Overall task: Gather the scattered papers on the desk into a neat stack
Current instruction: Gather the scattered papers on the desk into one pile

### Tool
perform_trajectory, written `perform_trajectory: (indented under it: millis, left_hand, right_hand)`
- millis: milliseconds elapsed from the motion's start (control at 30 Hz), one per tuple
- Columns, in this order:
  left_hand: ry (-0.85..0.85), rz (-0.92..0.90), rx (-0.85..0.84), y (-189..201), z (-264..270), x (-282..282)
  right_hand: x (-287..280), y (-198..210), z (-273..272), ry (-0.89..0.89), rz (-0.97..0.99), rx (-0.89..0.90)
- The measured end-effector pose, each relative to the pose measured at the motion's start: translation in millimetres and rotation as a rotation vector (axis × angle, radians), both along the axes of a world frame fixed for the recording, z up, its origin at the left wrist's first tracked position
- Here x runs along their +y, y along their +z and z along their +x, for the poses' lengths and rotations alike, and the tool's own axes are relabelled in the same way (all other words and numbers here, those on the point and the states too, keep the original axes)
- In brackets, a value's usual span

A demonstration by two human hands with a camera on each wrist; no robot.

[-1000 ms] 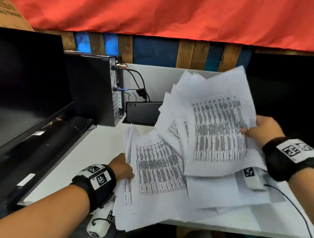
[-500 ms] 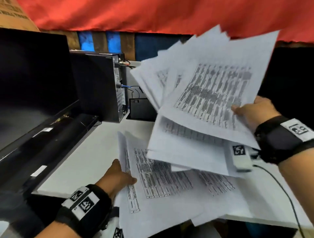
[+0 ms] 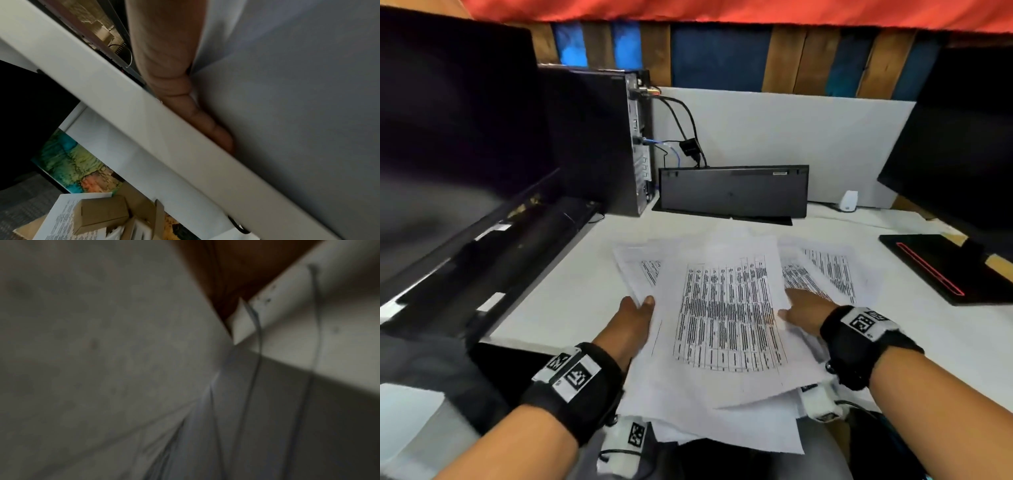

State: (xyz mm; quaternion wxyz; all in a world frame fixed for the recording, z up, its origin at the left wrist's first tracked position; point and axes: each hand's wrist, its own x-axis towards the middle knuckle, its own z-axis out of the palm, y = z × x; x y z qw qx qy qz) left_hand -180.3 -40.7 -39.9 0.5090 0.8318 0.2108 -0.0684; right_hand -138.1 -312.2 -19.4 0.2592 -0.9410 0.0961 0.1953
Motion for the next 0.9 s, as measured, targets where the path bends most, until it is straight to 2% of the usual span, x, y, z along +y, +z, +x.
perform_trajectory:
  millis: [100,233,333,400,467,567,667,733,900]
  left_hand:
    - [-0.022,0.04,0.042,4,1,5]
    - [-0.012,-0.108,0.004,1,0,3]
    - [-0.034,-0.085,0.018,-5,2,1]
    - [-0.042,-0.024,0.049,-6,4,1]
    - [-0.013,-0.003,0.067,-10,10,5]
    - [0.011,-0.056,0.056,-13,15,9]
    - [-0.006,-0.067,0.047,-15,17,6]
    - [-0.031,-0.05,0.045,-11,20,1]
    - [-0.074,0.08,0.127,2,31,-7]
  right_hand:
    - [3,4,0,0.037,-0.021,0.022]
    - [0,3,6,-0.04,-0.072,-0.118]
    - [17,-3,3,0.107,-0.086,-0.037]
    - [17,2,3,0.134,-0.011,0.027]
    - [-6,10,11,0.076,-0.044,0.021]
    - [-56,22,18,-0.155,-0.307,-0.048]
    - [-85,28,10,-0.238,-0.494,0.065]
    - [-87,30,9,-0.241,-0.498,0.098]
    - [-81,25,26,-0.249,-0.326,0.088]
